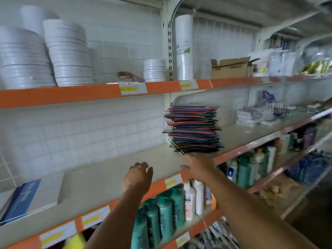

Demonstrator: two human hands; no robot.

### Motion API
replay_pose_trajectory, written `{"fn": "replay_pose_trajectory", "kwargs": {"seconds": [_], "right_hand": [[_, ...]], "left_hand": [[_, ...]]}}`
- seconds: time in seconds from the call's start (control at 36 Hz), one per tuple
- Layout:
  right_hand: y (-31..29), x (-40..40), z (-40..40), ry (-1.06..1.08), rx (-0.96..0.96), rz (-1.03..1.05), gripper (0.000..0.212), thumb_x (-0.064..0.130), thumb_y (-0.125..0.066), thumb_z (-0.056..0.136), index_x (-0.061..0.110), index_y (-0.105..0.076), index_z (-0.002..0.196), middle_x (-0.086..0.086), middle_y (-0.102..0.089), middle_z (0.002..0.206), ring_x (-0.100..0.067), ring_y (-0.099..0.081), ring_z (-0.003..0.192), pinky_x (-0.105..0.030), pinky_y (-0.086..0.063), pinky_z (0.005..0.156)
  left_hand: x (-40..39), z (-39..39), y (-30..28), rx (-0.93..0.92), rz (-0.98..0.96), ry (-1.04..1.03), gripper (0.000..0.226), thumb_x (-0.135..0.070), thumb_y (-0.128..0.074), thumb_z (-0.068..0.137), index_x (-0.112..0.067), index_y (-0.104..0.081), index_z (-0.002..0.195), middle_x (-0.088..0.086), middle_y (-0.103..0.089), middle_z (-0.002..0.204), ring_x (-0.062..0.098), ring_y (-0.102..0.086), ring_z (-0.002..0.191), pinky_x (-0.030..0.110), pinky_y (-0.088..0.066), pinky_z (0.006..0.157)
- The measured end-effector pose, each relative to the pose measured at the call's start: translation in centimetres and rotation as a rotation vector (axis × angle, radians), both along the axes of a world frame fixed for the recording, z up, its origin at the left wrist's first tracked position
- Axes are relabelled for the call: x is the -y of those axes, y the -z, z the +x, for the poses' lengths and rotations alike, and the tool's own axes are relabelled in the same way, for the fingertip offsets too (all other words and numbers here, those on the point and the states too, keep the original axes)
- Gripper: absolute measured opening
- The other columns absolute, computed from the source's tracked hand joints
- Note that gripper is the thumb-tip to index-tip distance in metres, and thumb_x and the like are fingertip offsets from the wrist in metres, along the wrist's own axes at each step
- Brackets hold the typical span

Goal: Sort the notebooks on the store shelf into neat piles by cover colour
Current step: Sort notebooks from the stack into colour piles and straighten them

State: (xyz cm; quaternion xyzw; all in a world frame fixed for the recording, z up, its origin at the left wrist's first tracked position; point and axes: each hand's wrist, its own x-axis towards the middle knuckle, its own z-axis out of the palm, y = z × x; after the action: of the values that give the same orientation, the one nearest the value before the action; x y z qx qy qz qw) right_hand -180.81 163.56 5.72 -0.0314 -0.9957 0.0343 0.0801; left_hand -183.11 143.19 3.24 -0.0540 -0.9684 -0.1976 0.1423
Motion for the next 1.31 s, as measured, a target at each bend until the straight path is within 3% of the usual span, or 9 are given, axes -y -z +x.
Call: {"fn": "replay_pose_trajectory", "kwargs": {"seconds": [0.36,0.61,0.75,1.08,1.22,1.31], "right_hand": [[-5.3,-11.9,0.3,0.110,-0.167,0.036,0.045,0.051,-0.042,0.096,0.019,-0.049,0.128,-0.006,-0.056,0.125,-0.024,-0.052,0.113,-0.035,-0.041,0.089],[-8.9,-15.0,-5.4,0.095,-0.237,0.079,0.056,0.052,-0.038,0.098,0.019,-0.037,0.144,-0.006,-0.048,0.139,-0.027,-0.048,0.123,-0.039,-0.043,0.098],[-10.1,-16.5,-8.8,0.091,-0.274,0.076,0.057,0.051,-0.038,0.098,0.020,-0.033,0.145,-0.007,-0.047,0.140,-0.027,-0.048,0.123,-0.040,-0.044,0.095],[-11.3,-19.2,-13.9,0.022,-0.296,0.051,0.060,0.045,-0.049,0.096,0.016,-0.029,0.144,-0.010,-0.044,0.141,-0.028,-0.046,0.124,-0.042,-0.044,0.098],[-11.8,-20.6,-15.6,-0.043,-0.319,0.044,0.064,0.051,-0.049,0.093,0.016,-0.030,0.144,-0.010,-0.047,0.140,-0.028,-0.047,0.124,-0.042,-0.043,0.098],[-12.1,-21.3,-16.5,-0.115,-0.308,0.049,0.071,0.057,-0.051,0.090,0.017,-0.031,0.145,-0.008,-0.046,0.142,-0.027,-0.045,0.127,-0.041,-0.041,0.101]], "left_hand": [[-12.3,-2.0,-5.1,-0.141,0.061,0.077,0.034,-0.037,-0.037,0.101,-0.021,-0.058,0.122,0.005,-0.057,0.124,0.023,-0.055,0.111,0.034,-0.048,0.085],[-16.9,-7.9,-8.2,-0.228,0.140,0.101,0.027,-0.034,-0.038,0.100,-0.022,-0.061,0.108,0.002,-0.063,0.107,0.018,-0.059,0.090,0.031,-0.053,0.075],[-18.6,-11.0,-9.9,-0.280,0.161,0.100,0.029,-0.034,-0.039,0.099,-0.020,-0.063,0.104,0.003,-0.064,0.102,0.023,-0.061,0.089,0.036,-0.055,0.075],[-22.8,-14.0,-12.4,-0.407,0.138,0.064,0.035,-0.034,-0.045,0.098,-0.021,-0.050,0.130,0.004,-0.052,0.131,0.024,-0.047,0.120,0.040,-0.051,0.083],[-25.2,-14.7,-12.6,-0.417,0.054,0.097,0.058,-0.043,-0.052,0.093,-0.024,-0.033,0.144,0.003,-0.043,0.144,0.024,-0.038,0.131,0.040,-0.043,0.100],[-26.6,-14.9,-12.3,-0.343,-0.018,0.118,0.071,-0.037,-0.057,0.091,-0.025,-0.020,0.150,0.002,-0.031,0.153,0.024,-0.027,0.140,0.042,-0.032,0.112]]}}
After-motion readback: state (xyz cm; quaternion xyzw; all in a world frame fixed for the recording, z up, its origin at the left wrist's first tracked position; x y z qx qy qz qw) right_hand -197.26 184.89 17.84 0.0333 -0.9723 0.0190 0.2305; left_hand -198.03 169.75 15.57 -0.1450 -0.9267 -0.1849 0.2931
